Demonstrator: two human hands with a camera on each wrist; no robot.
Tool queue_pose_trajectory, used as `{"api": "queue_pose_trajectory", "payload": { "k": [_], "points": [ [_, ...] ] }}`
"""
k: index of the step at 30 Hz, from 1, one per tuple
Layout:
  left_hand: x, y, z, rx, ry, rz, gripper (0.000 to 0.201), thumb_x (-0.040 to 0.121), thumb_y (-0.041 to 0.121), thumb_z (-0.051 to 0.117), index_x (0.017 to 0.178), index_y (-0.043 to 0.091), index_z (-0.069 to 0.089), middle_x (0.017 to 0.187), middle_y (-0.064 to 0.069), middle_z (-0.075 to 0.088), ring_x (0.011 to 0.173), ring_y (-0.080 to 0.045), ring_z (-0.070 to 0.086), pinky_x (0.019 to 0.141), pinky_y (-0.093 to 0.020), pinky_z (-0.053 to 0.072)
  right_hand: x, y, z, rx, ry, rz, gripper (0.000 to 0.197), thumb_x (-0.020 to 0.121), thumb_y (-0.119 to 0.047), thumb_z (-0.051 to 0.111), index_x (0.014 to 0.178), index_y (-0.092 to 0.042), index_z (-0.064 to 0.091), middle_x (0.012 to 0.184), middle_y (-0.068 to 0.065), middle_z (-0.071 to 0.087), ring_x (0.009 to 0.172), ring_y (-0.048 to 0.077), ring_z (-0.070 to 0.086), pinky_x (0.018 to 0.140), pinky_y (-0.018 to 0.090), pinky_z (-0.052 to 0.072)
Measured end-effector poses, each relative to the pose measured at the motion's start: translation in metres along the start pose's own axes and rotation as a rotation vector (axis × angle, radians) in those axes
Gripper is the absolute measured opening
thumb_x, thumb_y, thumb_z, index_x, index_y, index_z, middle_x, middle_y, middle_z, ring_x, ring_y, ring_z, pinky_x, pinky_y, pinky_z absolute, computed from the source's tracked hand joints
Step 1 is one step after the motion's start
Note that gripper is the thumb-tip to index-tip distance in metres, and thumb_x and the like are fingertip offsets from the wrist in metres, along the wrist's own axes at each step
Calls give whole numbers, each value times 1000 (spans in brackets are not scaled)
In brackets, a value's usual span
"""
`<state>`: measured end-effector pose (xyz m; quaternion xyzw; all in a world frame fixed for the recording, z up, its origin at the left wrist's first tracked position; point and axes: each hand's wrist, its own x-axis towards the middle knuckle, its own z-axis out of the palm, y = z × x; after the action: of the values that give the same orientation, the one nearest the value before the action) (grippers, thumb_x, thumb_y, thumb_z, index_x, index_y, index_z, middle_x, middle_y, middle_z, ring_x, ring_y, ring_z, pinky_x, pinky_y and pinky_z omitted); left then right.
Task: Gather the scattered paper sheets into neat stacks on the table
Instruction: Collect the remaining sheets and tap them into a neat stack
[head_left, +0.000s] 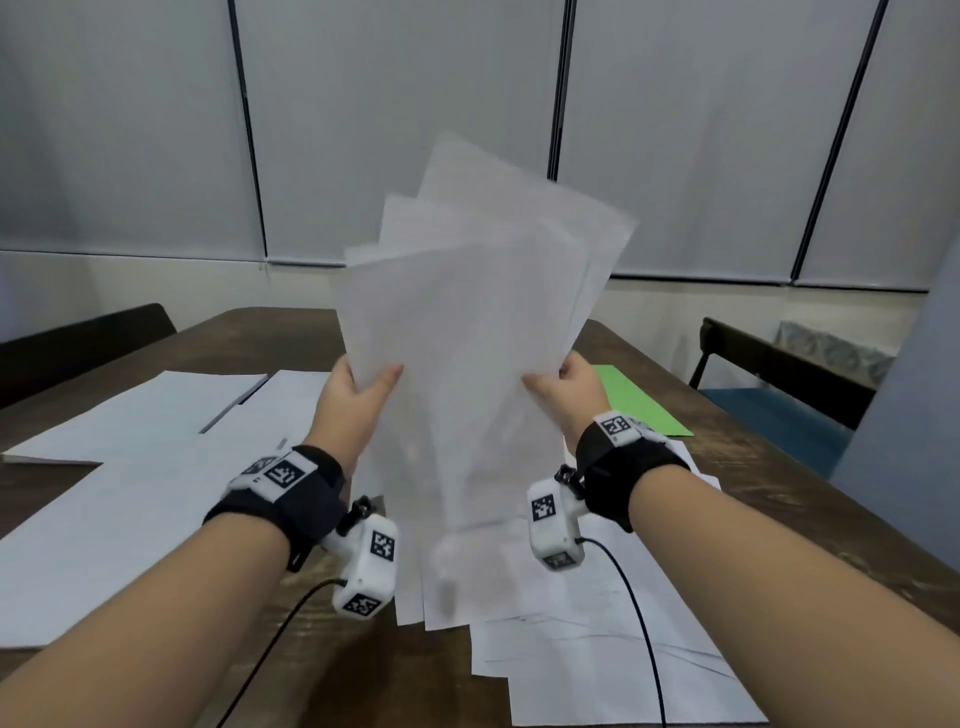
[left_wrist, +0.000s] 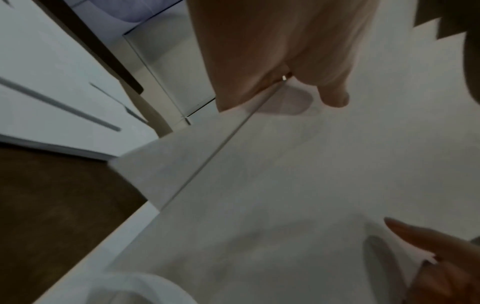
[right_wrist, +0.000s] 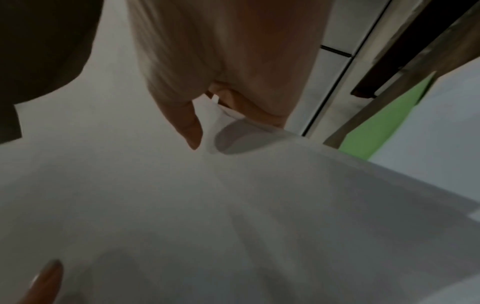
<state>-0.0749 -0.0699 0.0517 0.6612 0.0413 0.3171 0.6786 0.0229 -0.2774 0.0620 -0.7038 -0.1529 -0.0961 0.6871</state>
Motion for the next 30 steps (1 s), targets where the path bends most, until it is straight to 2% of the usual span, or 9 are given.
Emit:
{"api": "queue_pose_trajectory", "payload": {
  "k": [5, 8, 11, 14, 17, 19, 23, 26, 30],
  "points": [
    [2, 28, 14, 20, 42, 115, 45, 85, 26, 70, 121, 11, 47, 105, 5, 63, 96, -8, 62, 89, -25, 49, 7, -29, 1, 184, -82, -10, 48, 77, -4, 74, 120, -11, 55, 113, 8, 69, 102, 24, 67, 90, 39, 53],
    [1, 19, 7, 84, 79, 136, 52, 82, 29, 73, 125, 14, 47, 106, 11, 62, 94, 5, 58, 80, -14, 46, 3, -23, -3, 171, -93, 21, 60, 72, -11, 82, 123, -10, 50, 112, 8, 69, 101, 23, 68, 89, 40, 55],
    [-2, 9, 3, 127, 77, 148, 50, 82, 29, 73, 122, 16, 47, 111, 8, 62, 99, 2, 59, 81, -17, 47, -2, -18, -8, 148, -93, 32, 49, 77, -4, 77, 119, -8, 52, 109, 7, 69, 93, 19, 69, 81, 29, 56],
    [-1, 5, 5, 147, 94, 178, 42, 86, 22, 69, 120, 18, 44, 112, 5, 61, 103, -9, 60, 89, -26, 47, -3, -16, -8, 116, -64, 23, 39, 80, -5, 75, 114, -10, 58, 110, 10, 69, 97, 24, 68, 89, 41, 55],
    [5, 10, 8, 173, 114, 225, 47, 86, 20, 69, 121, 18, 39, 115, 1, 60, 107, -14, 60, 91, -30, 48, 1, -23, -6, 112, -56, -1, 26, 82, 1, 70, 102, -12, 61, 108, 13, 70, 100, 31, 67, 93, 48, 52],
    [10, 14, 9, 160, 120, 256, 58, 82, 22, 73, 126, 16, 35, 120, 1, 58, 109, -11, 59, 93, -29, 47, 4, -29, -5, 121, -70, -28, 28, 82, 3, 68, 100, -17, 61, 108, 12, 70, 100, 30, 67, 92, 46, 53],
    [14, 11, 8, 139, 134, 208, 68, 80, 22, 76, 129, 14, 29, 121, 0, 56, 108, -12, 59, 94, -29, 47, 5, -27, -5, 155, -97, -1, 43, 80, 2, 72, 116, -14, 54, 110, 8, 69, 100, 25, 67, 91, 41, 53],
    [11, -1, 7, 149, 120, 133, 62, 84, 19, 71, 129, 12, 29, 119, -1, 56, 105, -16, 58, 92, -32, 47, 1, -16, -1, 112, -101, 28, 42, 81, 2, 71, 116, -13, 54, 112, 12, 68, 96, 26, 67, 91, 42, 53],
    [15, 9, 15, 183, 105, 228, 46, 89, 15, 65, 126, 16, 38, 116, 3, 60, 101, -11, 60, 86, -22, 45, 3, -23, 5, 94, -16, -42, 29, 81, 2, 69, 100, -17, 58, 100, 7, 69, 92, 26, 67, 91, 43, 53]
  ]
}}
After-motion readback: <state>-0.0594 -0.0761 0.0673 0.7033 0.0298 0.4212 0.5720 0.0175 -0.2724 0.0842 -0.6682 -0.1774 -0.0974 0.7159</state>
